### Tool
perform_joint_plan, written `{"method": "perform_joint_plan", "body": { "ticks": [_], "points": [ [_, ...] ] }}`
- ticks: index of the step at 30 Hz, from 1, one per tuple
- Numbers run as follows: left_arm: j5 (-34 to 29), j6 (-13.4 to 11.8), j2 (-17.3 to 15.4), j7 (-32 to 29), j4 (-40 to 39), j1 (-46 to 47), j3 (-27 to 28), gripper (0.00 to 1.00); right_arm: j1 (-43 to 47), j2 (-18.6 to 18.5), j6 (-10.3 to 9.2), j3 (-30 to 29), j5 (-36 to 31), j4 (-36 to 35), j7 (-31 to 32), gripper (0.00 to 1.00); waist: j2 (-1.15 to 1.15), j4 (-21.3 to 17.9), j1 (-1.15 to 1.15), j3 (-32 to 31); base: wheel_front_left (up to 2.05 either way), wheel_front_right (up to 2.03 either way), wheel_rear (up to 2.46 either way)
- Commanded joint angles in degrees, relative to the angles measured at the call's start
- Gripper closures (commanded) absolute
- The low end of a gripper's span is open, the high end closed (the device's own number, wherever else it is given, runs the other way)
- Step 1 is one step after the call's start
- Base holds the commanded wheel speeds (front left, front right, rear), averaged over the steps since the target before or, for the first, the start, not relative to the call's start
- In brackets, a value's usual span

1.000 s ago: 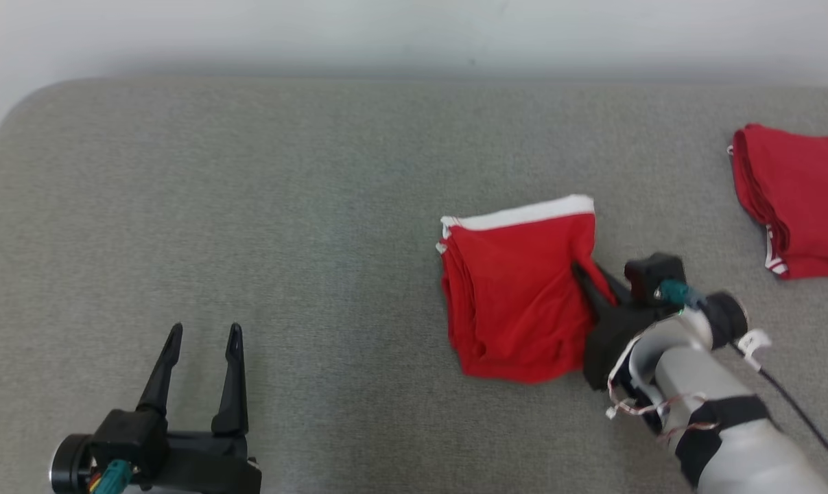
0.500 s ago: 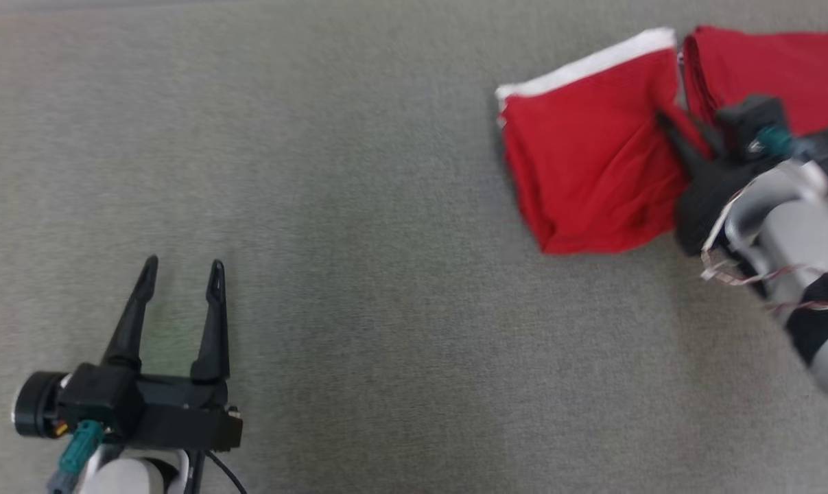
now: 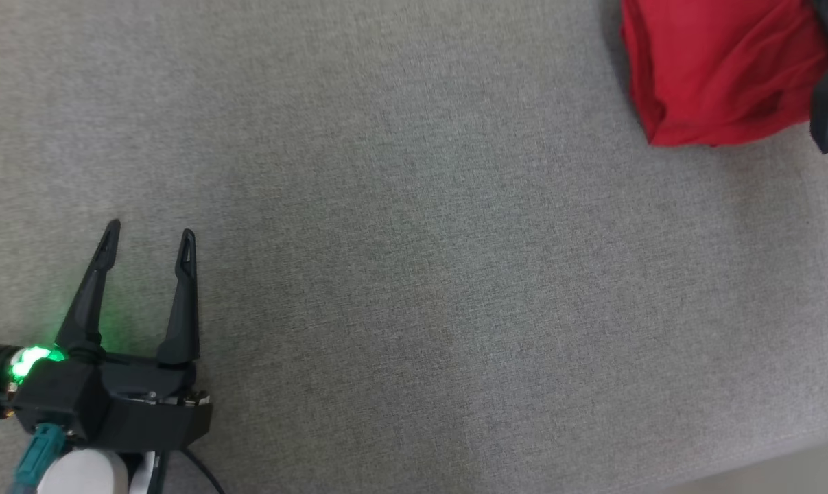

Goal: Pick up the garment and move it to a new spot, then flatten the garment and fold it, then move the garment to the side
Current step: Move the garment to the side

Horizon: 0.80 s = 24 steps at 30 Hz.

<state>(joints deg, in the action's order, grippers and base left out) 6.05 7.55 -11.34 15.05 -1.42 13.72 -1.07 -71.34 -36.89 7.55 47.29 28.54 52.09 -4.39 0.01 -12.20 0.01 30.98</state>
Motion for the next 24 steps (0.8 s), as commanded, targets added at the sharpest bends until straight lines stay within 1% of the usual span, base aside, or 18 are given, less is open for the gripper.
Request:
{"method": "perform_joint_plan", "body": {
  "ticks": [1,3,10,14,19,20,21,22,24],
  "points": [
    [-0.4,-0.2,-0.6,0.2,-0.3,-0.7,0.1,0.00,-1.5,-0.8,-0.16,0.3,0.3,0.2,0.2,1.00,-0.01,-1.6,-0.01,2.2,0.00,0.00,0.00],
    [-0.4,-0.1,-1.0,0.2,-0.8,-0.7,0.0,0.00,-3.0,-2.3,-0.17,1.1,0.7,1.3,0.4,1.00,-0.01,-1.5,-0.01,2.7,0.00,0.00,0.00],
    [-0.7,-0.4,-1.3,0.1,-2.7,-1.4,-0.6,0.00,-7.6,-5.0,-0.17,5.1,0.0,5.0,0.8,1.00,-0.01,-0.8,-0.01,4.2,0.00,0.00,0.00],
    [-0.7,-0.5,-1.6,0.0,-3.0,-1.6,-0.6,0.00,-9.2,-4.5,-0.17,7.1,-1.3,7.3,1.8,1.00,-0.01,-0.5,-0.01,4.6,0.00,0.00,0.00],
    [-0.6,-0.8,-1.7,-0.1,-3.2,-1.4,-0.6,0.00,-10.7,-4.4,-0.17,8.0,-2.1,10.1,1.7,1.00,-0.01,-0.1,-0.01,5.2,0.00,0.00,0.00],
    [-0.6,-0.8,-1.6,-0.1,-3.2,-1.3,-0.7,0.00,-11.2,-4.5,-0.17,8.2,-2.4,10.4,1.0,0.94,-0.01,0.0,-0.01,5.3,0.00,0.00,0.00],
    [-0.5,-0.9,-1.6,-0.1,-3.2,-1.2,-0.7,0.00,-11.5,-4.5,-0.17,8.2,-2.7,10.9,0.5,0.56,-0.01,0.0,-0.01,5.3,0.00,0.00,0.00],
    [-0.4,-1.0,-1.5,-0.1,-3.1,-1.1,-0.7,0.00,-11.6,-4.3,-0.17,8.3,-2.7,11.4,0.0,0.00,-0.01,0.1,-0.01,5.3,0.00,0.00,0.00],
    [-0.3,-1.1,-1.5,-0.1,-2.9,-1.0,-0.5,0.00,-12.1,-4.0,-0.17,8.6,-3.4,12.3,-0.6,0.00,-0.01,0.2,-0.01,5.2,0.00,0.00,0.00]
  ]
}}
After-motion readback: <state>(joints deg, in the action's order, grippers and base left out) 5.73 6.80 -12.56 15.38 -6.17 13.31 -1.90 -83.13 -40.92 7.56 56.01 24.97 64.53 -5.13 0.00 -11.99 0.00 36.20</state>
